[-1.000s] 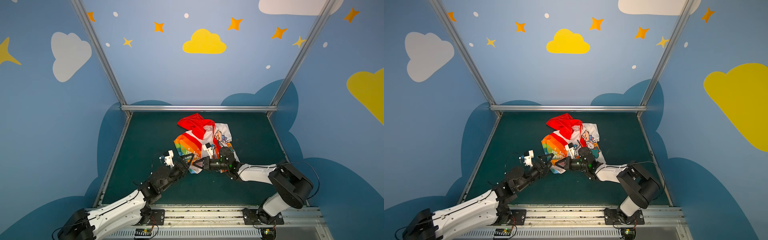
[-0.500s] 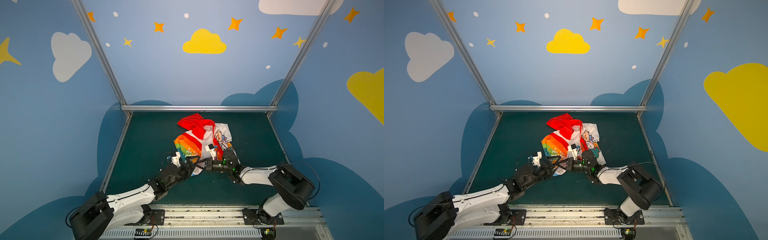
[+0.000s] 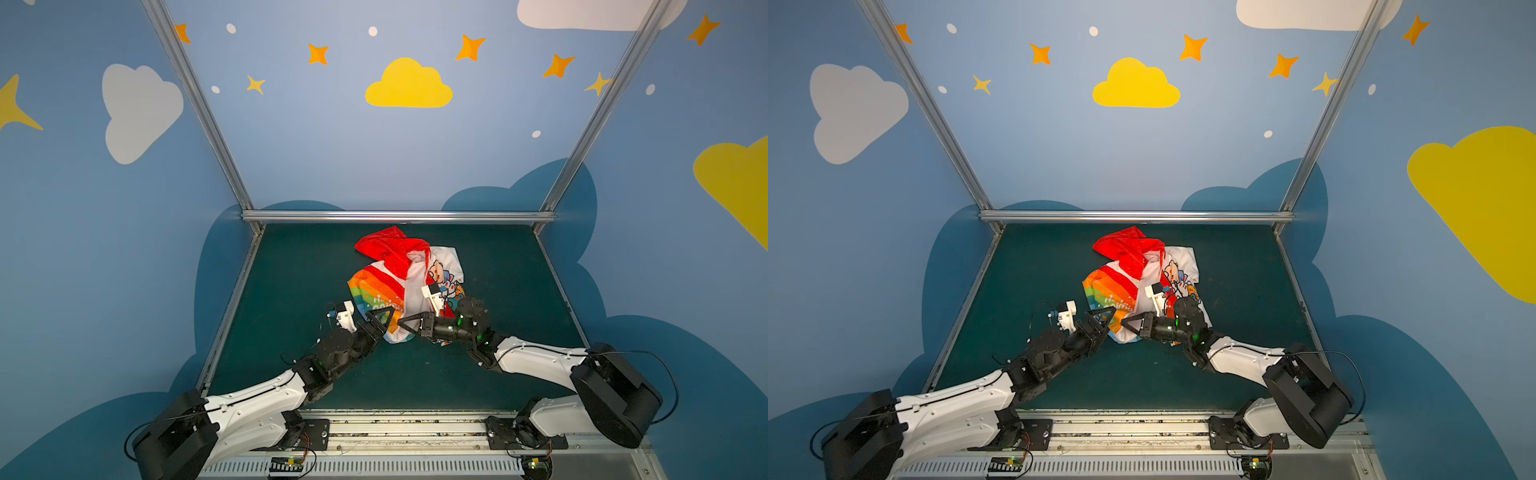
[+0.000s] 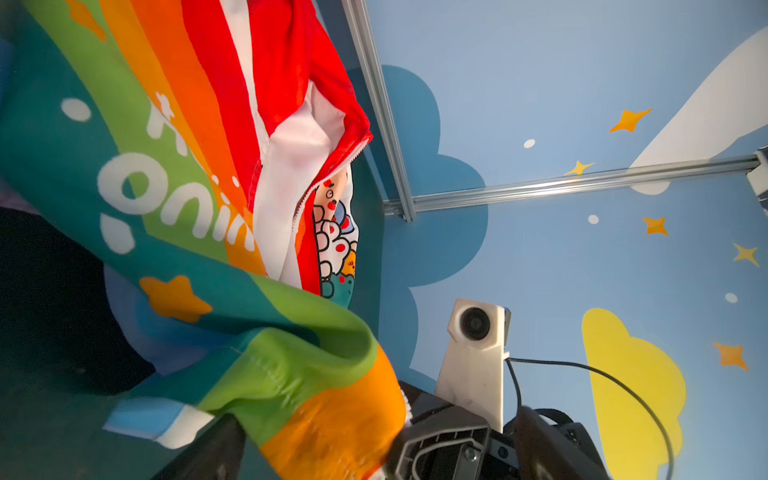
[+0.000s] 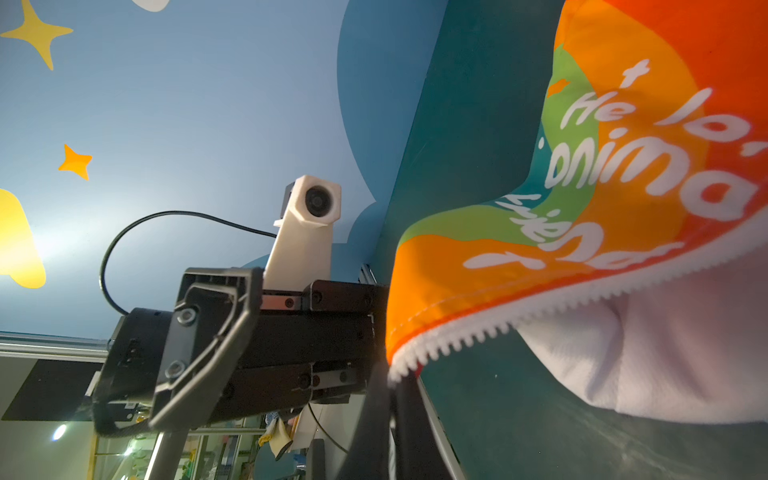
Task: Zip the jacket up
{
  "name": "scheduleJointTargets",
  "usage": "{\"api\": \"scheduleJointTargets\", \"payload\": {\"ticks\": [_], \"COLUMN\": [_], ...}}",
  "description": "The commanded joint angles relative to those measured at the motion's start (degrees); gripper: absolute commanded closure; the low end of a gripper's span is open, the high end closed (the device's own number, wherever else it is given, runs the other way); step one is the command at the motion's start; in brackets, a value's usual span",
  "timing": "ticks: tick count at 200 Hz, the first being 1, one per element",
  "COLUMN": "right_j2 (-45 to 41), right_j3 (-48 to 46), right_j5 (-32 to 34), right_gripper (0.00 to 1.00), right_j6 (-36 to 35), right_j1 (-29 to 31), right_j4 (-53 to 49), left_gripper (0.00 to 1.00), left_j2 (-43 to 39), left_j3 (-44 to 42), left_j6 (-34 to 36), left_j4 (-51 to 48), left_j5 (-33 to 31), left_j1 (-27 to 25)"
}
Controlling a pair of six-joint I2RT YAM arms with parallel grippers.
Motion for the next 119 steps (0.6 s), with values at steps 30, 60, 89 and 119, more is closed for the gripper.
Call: {"api": "scheduleJointTargets", "payload": {"ticks": [30, 60, 89, 119], "right_j2": [5.73, 8.63, 7.24, 6.49], "right_j3": [2.4, 2.4, 0.83, 0.89], "right_j5": [-2.23, -3.5, -2.28, -3.32], "right_gripper": [1.0, 1.0, 1.0, 1.0], "right_j6": [3.43, 5.19, 4.57, 3.1], "right_j1": [0.55, 0.16, 0.04, -0.09], "right_j4": [8.46, 12.74, 10.95, 9.08], "left_gripper": [0.01, 0.01, 0.02, 0.01], "left_j2": [-2.42, -3.84, -4.02, -0.92], "left_j3": [-2.22, -4.19, -5.43, -4.79], "left_j6": [-0.39, -1.34, -4.32, -4.96], "left_j4": [-4.37, -4.86, -6.1, -3.33], "left_j5": [-3.64, -4.81, -7.43, -7.54], "left_j1": [0.28, 0.28, 0.28, 0.34]}}
